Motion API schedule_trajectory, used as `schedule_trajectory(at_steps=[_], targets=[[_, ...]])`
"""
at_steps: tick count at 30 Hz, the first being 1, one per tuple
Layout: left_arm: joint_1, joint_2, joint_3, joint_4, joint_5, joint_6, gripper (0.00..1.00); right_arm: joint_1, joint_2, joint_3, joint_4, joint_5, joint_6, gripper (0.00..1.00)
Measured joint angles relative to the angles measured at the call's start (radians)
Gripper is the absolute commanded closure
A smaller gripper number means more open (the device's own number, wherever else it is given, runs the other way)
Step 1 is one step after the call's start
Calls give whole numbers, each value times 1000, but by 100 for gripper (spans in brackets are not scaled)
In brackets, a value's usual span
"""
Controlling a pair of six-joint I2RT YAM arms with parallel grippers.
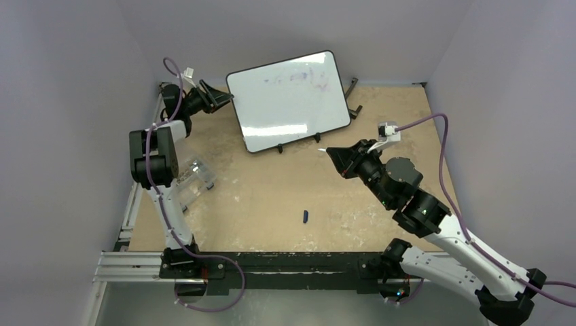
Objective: Write a sentence on the whiteboard
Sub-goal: Move the whiteboard to the center of the board.
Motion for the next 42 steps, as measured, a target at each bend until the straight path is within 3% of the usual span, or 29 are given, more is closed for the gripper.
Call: schedule_trajectory(at_steps=[6, 26, 29, 36, 42], targets=[[-1, 77, 13, 119, 7, -94, 50, 0, 22, 0, 1, -1, -2, 100], [-34, 189, 172, 275, 30, -256, 59, 0, 27, 0, -5, -1, -20, 100], [-38, 207, 202, 265, 30, -261, 67, 0, 27, 0, -6, -1, -22, 100], [-56, 246, 270, 260, 34, -277, 100, 0, 27, 0, -6, -2, -26, 100], [-60, 250, 273, 297, 53, -307, 100, 0, 23, 0, -7, -6, -26, 100]])
